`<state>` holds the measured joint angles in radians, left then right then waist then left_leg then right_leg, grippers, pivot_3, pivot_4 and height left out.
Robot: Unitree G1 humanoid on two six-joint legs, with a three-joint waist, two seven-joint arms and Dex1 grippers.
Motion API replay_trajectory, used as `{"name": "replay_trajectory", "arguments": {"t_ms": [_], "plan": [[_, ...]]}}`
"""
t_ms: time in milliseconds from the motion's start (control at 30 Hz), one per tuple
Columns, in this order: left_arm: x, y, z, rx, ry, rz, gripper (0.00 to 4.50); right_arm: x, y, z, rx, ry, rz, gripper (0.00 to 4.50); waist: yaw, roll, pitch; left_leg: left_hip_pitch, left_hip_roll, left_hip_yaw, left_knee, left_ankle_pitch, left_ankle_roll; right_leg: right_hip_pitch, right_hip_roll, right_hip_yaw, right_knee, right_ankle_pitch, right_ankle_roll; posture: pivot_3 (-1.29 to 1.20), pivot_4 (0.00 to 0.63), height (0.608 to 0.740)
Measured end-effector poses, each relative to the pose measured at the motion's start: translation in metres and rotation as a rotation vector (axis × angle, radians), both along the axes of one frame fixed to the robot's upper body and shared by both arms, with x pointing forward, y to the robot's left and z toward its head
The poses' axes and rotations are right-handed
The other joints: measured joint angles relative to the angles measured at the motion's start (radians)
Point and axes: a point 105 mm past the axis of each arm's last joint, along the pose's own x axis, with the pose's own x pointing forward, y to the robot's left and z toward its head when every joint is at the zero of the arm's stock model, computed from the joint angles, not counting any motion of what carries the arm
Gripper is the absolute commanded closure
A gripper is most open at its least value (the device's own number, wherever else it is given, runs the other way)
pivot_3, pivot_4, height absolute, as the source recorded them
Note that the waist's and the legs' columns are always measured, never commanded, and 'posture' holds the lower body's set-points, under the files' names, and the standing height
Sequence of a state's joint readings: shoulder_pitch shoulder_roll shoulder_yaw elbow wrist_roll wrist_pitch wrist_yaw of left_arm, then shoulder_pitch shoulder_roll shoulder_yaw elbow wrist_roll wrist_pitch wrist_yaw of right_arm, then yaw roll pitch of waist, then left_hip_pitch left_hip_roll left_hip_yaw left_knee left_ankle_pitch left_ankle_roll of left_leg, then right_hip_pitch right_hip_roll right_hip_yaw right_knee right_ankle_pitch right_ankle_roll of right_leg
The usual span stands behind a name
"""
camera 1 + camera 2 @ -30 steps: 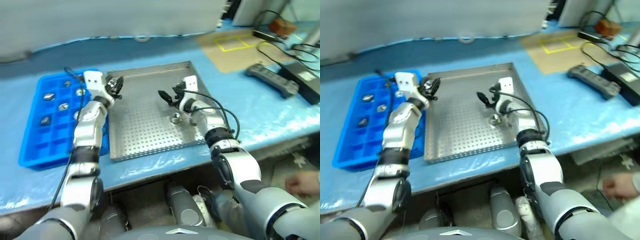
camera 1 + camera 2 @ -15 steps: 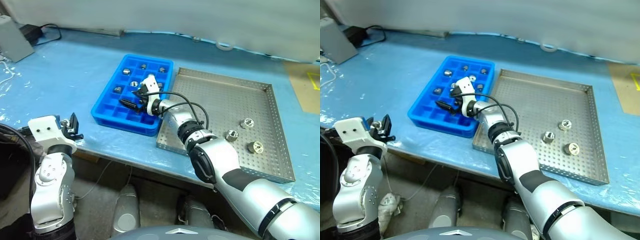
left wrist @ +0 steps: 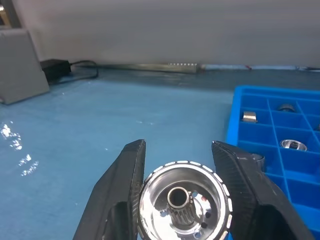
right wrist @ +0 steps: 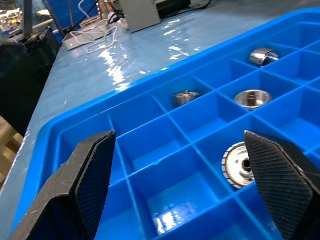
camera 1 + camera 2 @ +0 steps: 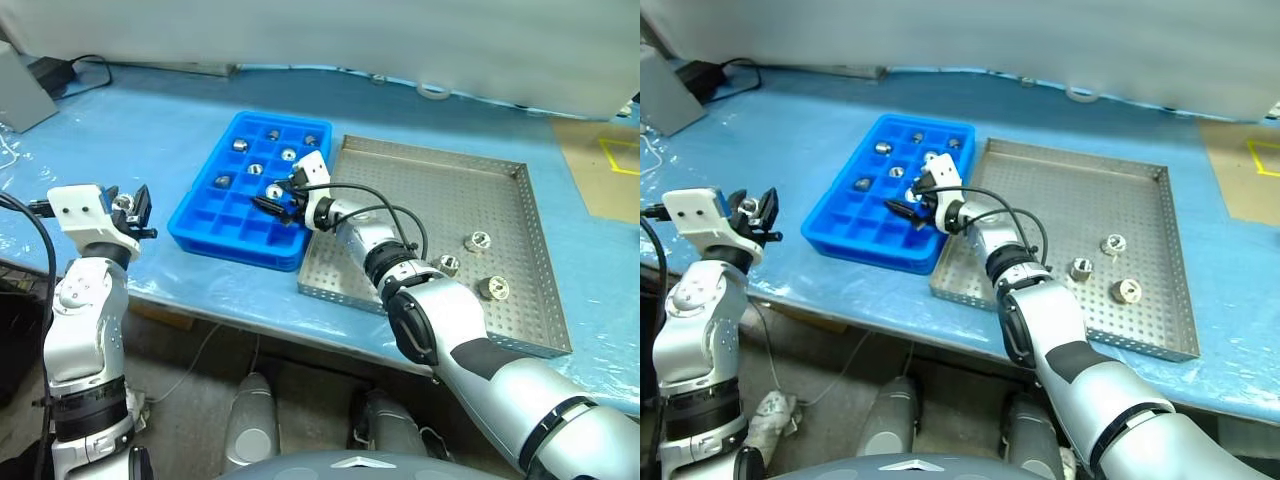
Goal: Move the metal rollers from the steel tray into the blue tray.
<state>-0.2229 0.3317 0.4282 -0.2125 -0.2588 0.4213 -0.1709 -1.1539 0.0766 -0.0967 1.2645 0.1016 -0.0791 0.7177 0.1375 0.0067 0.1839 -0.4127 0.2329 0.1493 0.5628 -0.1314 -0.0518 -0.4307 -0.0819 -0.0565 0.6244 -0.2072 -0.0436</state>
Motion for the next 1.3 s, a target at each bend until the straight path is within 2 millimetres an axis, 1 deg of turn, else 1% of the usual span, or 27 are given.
{"name": "replay_trajectory", "arguments": {"t_ms": [100, 167, 300, 433, 500, 567, 633, 733, 833, 900, 1000, 1067, 1133, 1233, 1300], "plan": [[0.008, 0.0, -0.011, -0.02, 0.038, -0.07, 2.65, 0.002, -0.002, 0.003, 0.003, -0.011, -0.007, 0.22, -0.013, -0.003, -0.002, -0.006, 0.003, 0.001, 0.003, 0.001, -0.001, -0.005, 0.003, 0.0, -0.002, 0.0, 0.0, 0.08, 0.15, 0.74], [0.012, -0.002, -0.014, -0.007, 0.057, -0.113, 2.65, 0.004, -0.008, 0.001, -0.001, -0.008, -0.022, 0.22, -0.016, -0.003, -0.002, -0.008, 0.004, 0.001, 0.003, 0.001, -0.001, -0.007, 0.005, 0.0, -0.002, 0.0, -0.001, 0.07, 0.15, 0.74], [0.017, -0.008, -0.019, -0.009, 0.078, -0.183, 2.65, 0.005, -0.012, 0.001, -0.003, -0.01, -0.029, 0.22, -0.017, -0.003, -0.002, -0.005, 0.007, 0.002, 0.001, 0.001, -0.001, -0.007, 0.007, 0.0, 0.0, -0.002, -0.003, 0.06, 0.15, 0.74], [0.018, -0.015, -0.023, -0.001, 0.096, -0.223, 2.65, 0.005, -0.014, -0.001, -0.006, -0.007, -0.037, 0.22, -0.018, -0.003, -0.002, -0.002, 0.007, 0.002, 0.001, 0.001, -0.001, -0.005, 0.007, 0.001, 0.0, -0.001, -0.004, 0.06, 0.15, 0.74], [0.016, -0.016, -0.029, 0.0, 0.115, -0.232, 2.65, 0.005, -0.014, -0.002, -0.006, -0.006, -0.037, 0.22, -0.019, -0.003, -0.002, -0.001, 0.007, 0.003, 0.001, 0.001, -0.002, -0.004, 0.007, 0.002, 0.001, -0.001, -0.004, 0.06, 0.15, 0.74], [0.013, -0.016, -0.036, 0.0, 0.136, -0.232, 1.93, 0.005, -0.014, -0.001, -0.006, -0.007, -0.037, 0.22, -0.02, -0.003, -0.002, 0.0, 0.007, 0.003, 0.0, 0.001, -0.002, -0.004, 0.007, 0.002, 0.001, -0.001, -0.004, 0.06, 0.15, 0.74], [0.012, -0.014, -0.035, 0.007, 0.135, -0.224, 1.45, 0.006, -0.015, -0.002, -0.006, -0.007, -0.039, 0.22, -0.019, -0.003, -0.002, 0.0, 0.007, 0.003, 0.0, 0.002, -0.002, -0.004, 0.007, 0.002, 0.001, -0.001, -0.004, 0.06, 0.15, 0.74], [0.012, -0.009, -0.034, 0.003, 0.131, -0.188, 0.46, 0.006, -0.015, -0.002, -0.006, -0.007, -0.041, 0.22, -0.02, -0.003, -0.002, 0.0, 0.007, 0.003, 0.0, 0.002, -0.002, -0.004, 0.007, 0.002, 0.001, -0.001, -0.004, 0.06, 0.15, 0.74], [0.011, 0.001, -0.028, -0.012, 0.108, -0.15, 0.46, 0.006, -0.015, -0.001, -0.006, -0.008, -0.046, 0.22, -0.02, -0.003, -0.002, 0.0, 0.007, 0.003, 0.0, 0.002, -0.002, -0.004, 0.007, 0.002, 0.001, -0.001, -0.004, 0.05, 0.15, 0.74], [0.012, 0.004, -0.019, -0.001, 0.086, -0.15, 0.46, 0.007, -0.017, -0.001, -0.008, -0.01, -0.053, 0.22, -0.018, -0.003, -0.002, 0.0, 0.007, 0.003, 0.0, 0.002, -0.002, -0.003, 0.007, 0.002, 0.001, -0.001, -0.004, 0.04, 0.15, 0.74], [0.018, -0.001, -0.004, 0.008, 0.038, -0.178, 0.46, 0.009, -0.021, -0.001, -0.009, -0.01, -0.069, 0.22, -0.017, -0.003, -0.002, 0.0, 0.007, 0.003, 0.0, 0.002, -0.002, -0.003, 0.007, 0.002, 0.001, -0.001, -0.004, 0.02, 0.15, 0.74], [0.022, -0.008, 0.009, 0.019, -0.001, -0.222, 0.46, 0.011, -0.025, -0.001, -0.012, -0.011, -0.081, 0.22, -0.018, -0.003, -0.002, 0.001, 0.007, 0.003, 0.0, 0.002, -0.003, -0.002, 0.007, 0.002, 0.002, -0.001, -0.004, 0.0, 0.15, 0.74], [0.028, -0.022, 0.024, 0.026, -0.042, -0.303, 0.46, 0.014, -0.033, -0.002, -0.014, -0.012, -0.107, 0.22, -0.018, -0.003, -0.002, 0.001, 0.007, 0.003, 0.0, 0.002, -0.003, -0.002, 0.007, 0.002, 0.002, -0.001, -0.004, -0.02, 0.15, 0.74], [0.031, -0.056, 0.042, 0.038, -0.093, -0.504, 0.46, 0.018, -0.048, -0.006, -0.016, -0.003, -0.155, 0.22, -0.021, -0.003, -0.002, 0.001, 0.007, 0.004, 0.001, 0.002, -0.003, -0.003, 0.007, 0.003, 0.002, -0.001, -0.004, -0.05, 0.15, 0.74], [0.03, -0.079, 0.049, 0.052, -0.101, -0.65, 0.46, 0.02, -0.056, -0.009, -0.02, 0.004, -0.18, 0.22, -0.034, -0.003, -0.002, 0.001, 0.007, 0.004, 0.0, 0.002, -0.003, -0.003, 0.007, 0.003, 0.002, -0.001, -0.004, -0.07, 0.15, 0.74]]}}
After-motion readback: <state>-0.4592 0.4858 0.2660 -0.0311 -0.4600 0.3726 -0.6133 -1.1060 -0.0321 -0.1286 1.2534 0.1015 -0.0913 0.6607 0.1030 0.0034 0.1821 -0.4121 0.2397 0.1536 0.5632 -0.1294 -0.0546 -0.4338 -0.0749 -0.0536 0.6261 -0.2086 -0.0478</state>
